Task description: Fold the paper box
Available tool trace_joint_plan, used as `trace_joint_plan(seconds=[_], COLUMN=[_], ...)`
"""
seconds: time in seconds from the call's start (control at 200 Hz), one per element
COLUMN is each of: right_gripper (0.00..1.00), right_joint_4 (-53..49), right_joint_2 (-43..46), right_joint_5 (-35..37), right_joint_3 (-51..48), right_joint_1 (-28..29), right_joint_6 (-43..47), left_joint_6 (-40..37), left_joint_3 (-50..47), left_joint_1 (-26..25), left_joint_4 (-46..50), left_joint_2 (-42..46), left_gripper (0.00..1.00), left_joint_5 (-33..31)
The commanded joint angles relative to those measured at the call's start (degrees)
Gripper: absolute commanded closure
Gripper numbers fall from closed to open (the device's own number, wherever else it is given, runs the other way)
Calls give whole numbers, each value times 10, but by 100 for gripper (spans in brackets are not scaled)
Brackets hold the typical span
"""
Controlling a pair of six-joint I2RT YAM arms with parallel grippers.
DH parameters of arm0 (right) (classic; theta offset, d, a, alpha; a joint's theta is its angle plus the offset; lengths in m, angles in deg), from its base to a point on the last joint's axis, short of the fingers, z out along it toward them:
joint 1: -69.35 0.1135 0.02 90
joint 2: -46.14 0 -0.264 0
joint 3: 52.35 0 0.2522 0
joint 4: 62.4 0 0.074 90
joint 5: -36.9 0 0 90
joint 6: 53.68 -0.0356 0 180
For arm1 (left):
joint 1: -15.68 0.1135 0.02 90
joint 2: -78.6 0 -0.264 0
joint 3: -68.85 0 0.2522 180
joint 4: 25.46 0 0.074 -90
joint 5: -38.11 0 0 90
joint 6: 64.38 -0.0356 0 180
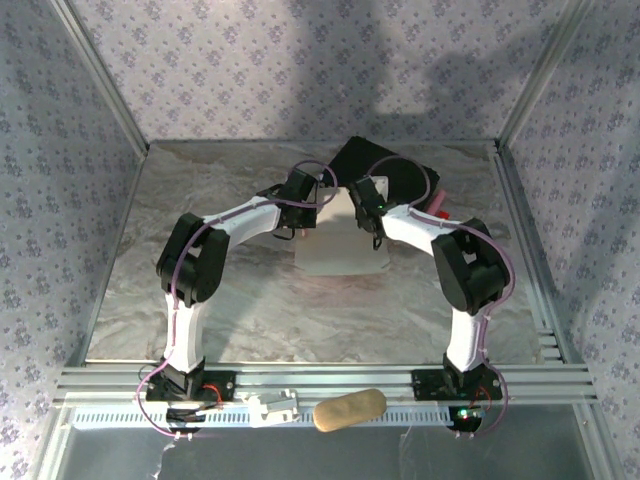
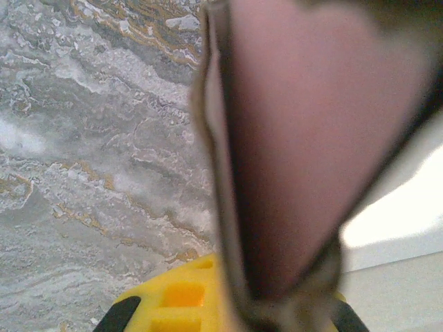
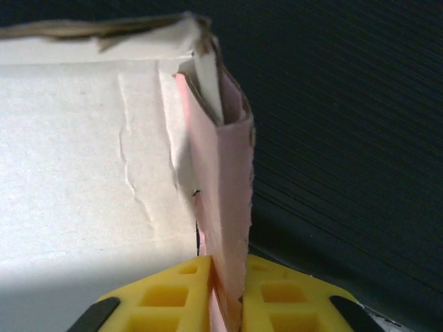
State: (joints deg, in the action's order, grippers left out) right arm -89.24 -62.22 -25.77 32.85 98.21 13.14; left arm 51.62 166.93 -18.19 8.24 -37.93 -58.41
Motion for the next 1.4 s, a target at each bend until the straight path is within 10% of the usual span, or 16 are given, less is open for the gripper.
trace_joint_plan(seconds=[0.0, 1.394], right_gripper=[79, 59], right_joint_4=[6, 115], right_joint_2=[18, 59], right_joint_5=[-23, -163], right_joint_3=[-25, -87], right_joint_1=[-17, -41], right_joint_6=[13, 51], left_joint_6=[-3, -14], left_joint_3=[16, 35], left_joint_1=[9, 13], left_joint_4=[17, 29], left_joint_2=[-15, -29], left_gripper=[100, 100], left_joint_5=[-29, -21])
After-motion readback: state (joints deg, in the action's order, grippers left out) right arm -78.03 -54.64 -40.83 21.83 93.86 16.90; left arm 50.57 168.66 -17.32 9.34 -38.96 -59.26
